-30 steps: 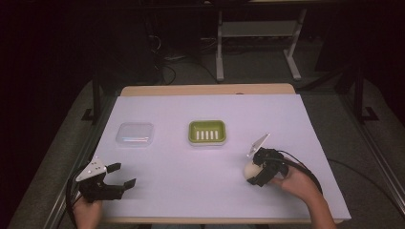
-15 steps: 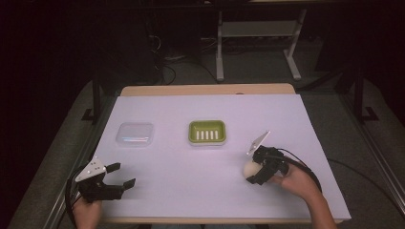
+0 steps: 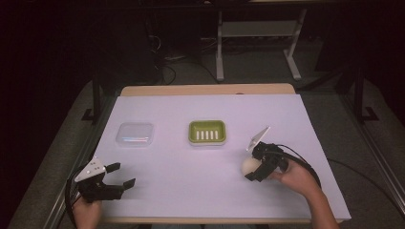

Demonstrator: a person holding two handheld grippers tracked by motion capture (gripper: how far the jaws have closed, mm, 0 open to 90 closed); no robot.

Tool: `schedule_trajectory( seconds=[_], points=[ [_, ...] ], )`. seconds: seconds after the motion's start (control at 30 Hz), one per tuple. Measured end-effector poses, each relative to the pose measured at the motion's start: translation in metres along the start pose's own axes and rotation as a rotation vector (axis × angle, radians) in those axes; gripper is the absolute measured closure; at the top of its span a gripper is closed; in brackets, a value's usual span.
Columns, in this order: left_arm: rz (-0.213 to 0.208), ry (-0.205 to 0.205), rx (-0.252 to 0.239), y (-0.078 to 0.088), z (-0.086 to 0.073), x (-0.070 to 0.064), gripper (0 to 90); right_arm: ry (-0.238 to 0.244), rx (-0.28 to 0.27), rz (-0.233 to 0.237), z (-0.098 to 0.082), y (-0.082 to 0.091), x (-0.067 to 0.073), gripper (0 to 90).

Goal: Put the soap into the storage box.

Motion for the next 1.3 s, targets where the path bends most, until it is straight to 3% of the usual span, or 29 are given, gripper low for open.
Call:
schedule_trajectory(
  seconds=[0.47, 1.3],
  points=[
    [0.002, -0.005, 0.000, 0.001, 0.000, 0.000, 13.0, 0.016, -0.038, 0.015, 0.014, 0.011, -0.004, 22.1],
    [-0.004, 0.006, -0.007, 0.001, 0.001, -0.001, 13.0, 0.069, -0.039, 0.039, 0.052, 0.016, -0.006, 22.2]
  ],
)
Point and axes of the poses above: each handheld gripper's, and its own axes: y roughly backward along the jaws, z roughly out of its top, x roughly to its left, the point moved 6 cm from there along -y, roughly forward along the jaws, and after that the axes turned 15 degrees about z, right-handed, at the moved point
